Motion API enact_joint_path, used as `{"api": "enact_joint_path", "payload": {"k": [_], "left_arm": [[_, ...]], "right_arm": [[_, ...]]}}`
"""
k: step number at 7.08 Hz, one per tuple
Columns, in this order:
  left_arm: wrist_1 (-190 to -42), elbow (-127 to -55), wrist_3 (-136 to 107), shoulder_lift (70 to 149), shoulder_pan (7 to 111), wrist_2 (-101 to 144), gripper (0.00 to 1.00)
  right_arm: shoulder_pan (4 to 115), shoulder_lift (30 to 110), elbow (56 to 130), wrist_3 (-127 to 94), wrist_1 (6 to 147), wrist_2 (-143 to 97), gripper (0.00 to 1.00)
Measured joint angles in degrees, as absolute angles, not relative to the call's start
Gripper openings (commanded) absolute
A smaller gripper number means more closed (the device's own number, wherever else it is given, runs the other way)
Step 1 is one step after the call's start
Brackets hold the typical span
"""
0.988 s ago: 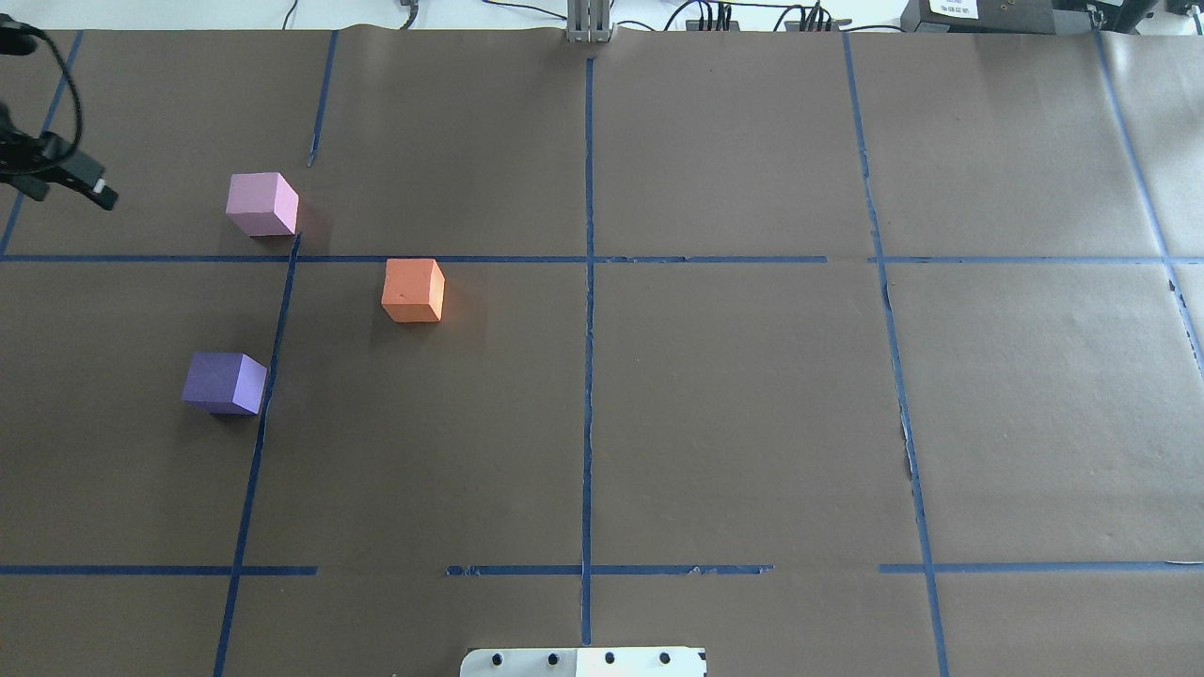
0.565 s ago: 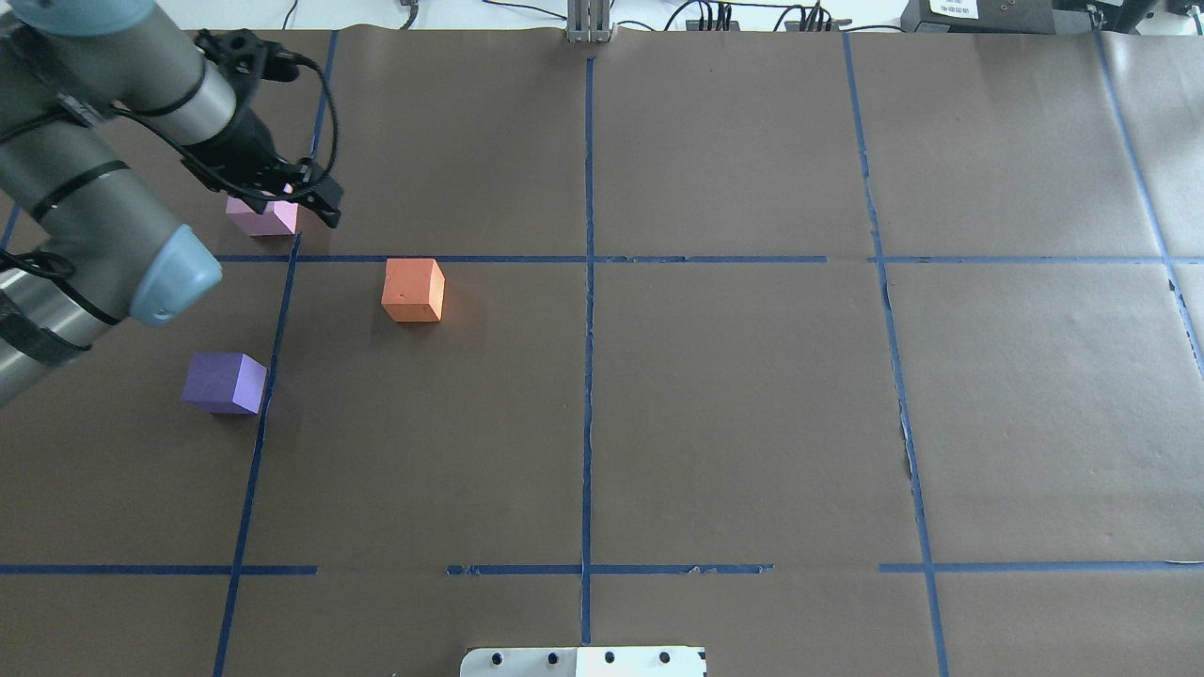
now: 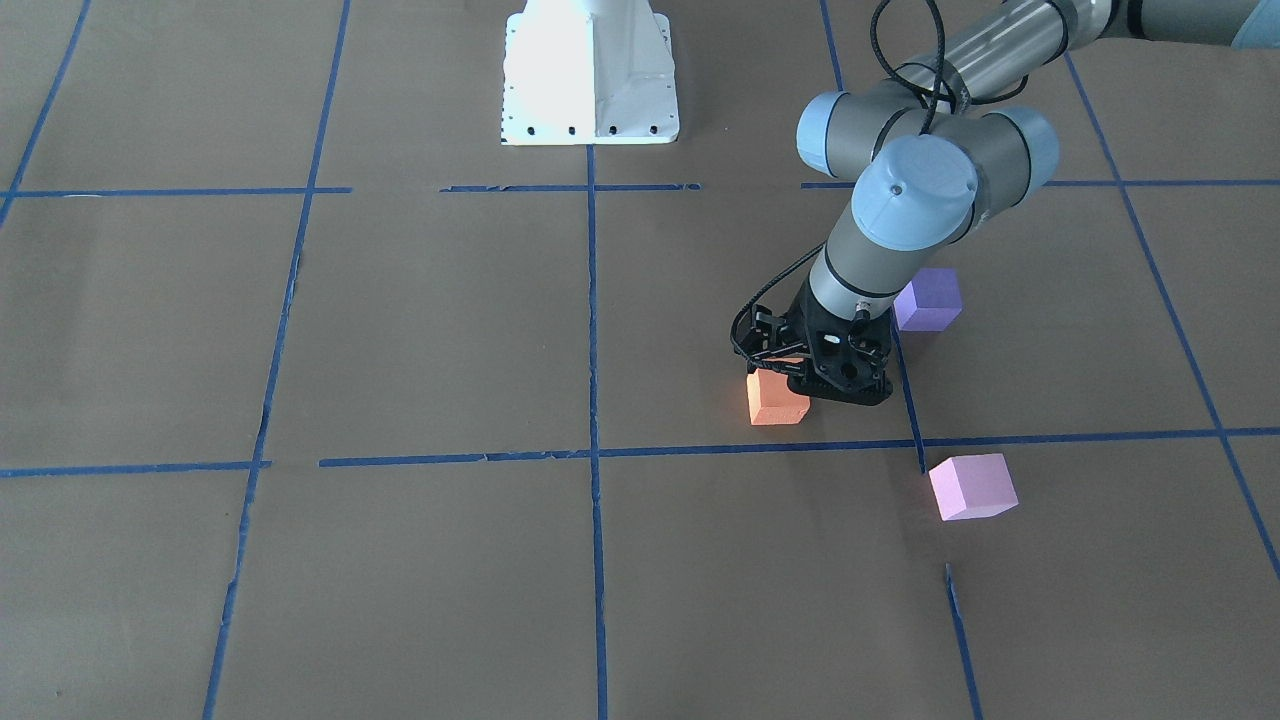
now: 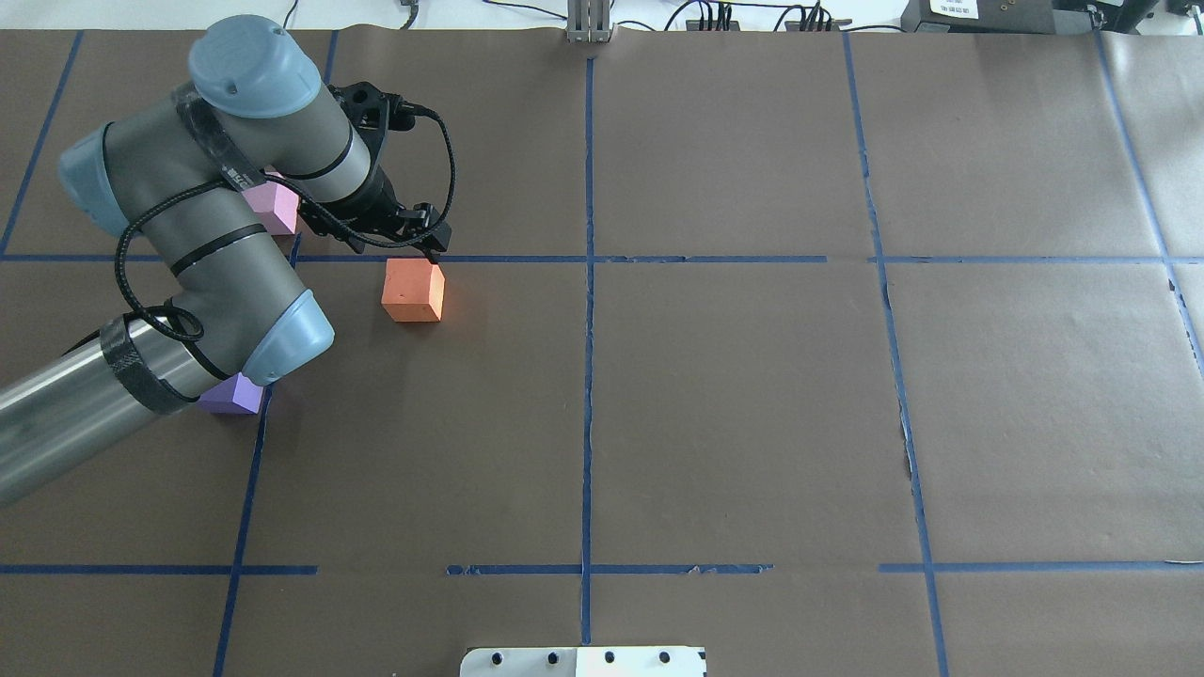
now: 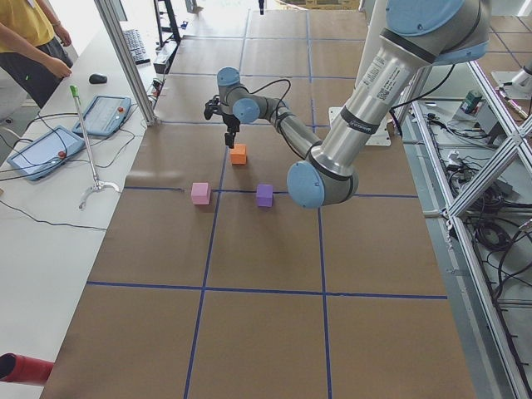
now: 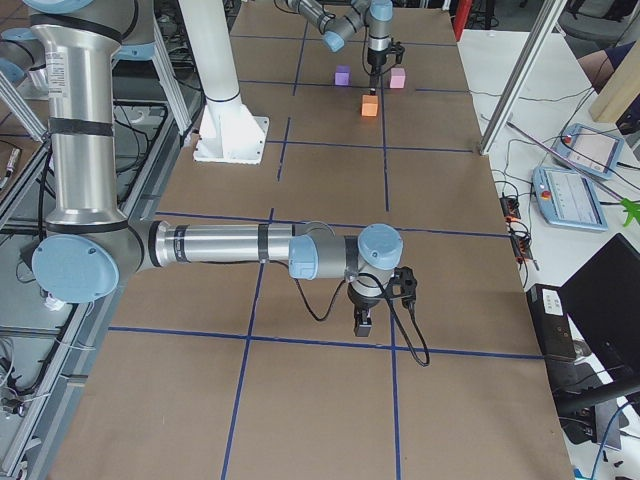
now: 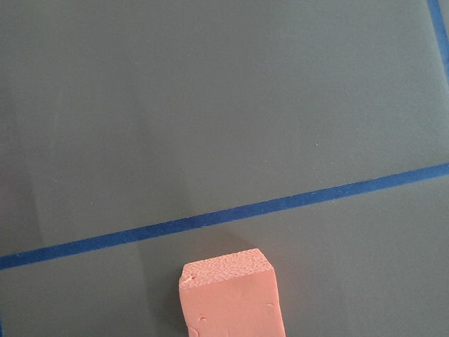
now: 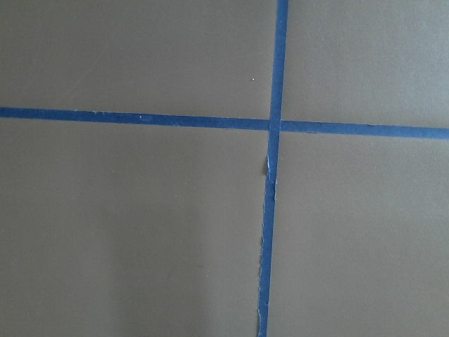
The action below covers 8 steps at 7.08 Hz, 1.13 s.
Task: Arrange blocks in a line
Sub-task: 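Move the left gripper over the orange cube and lower it, then close the left gripper on the orange cube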
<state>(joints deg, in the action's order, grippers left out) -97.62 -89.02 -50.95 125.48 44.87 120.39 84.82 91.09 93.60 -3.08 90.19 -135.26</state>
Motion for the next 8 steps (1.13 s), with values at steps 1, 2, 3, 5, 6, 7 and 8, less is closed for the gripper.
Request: {"api": "enact_joint_path", "payload": {"k": [1,2,3,5,6,7,8], "left_arm": [[-98.83,-88.08,-54.32,125.34,44.16,120.34,0.99],[-99.4,-87.49,-55.85,125.17,43.77,120.33,0.99],[-99.79,-87.07,-56.4,125.0,43.51,120.32,0.99],[-102.1,-85.62,-56.76,124.93,42.71,120.32,0.99],[-102.79,-84.8,-56.76,124.88,42.49,120.3,0.98],[-103.06,-84.3,-56.72,124.75,42.41,119.99,0.98],[-103.38,-83.68,-56.72,124.65,42.38,119.45,0.95]], "right_arm": [[84.82,91.08,93.6,-3.08,90.18,-135.26,1.0],[84.81,91.07,93.6,-3.08,90.18,-135.26,1.0],[84.82,91.06,93.6,-3.08,90.18,-135.26,1.0],[84.81,91.06,93.6,-3.08,90.18,-135.26,1.0],[84.82,91.05,93.6,-3.08,90.18,-135.26,1.0],[84.81,91.06,93.6,-3.08,90.19,-135.26,1.0],[84.81,91.05,93.6,-3.08,90.21,-135.26,1.0]]}}
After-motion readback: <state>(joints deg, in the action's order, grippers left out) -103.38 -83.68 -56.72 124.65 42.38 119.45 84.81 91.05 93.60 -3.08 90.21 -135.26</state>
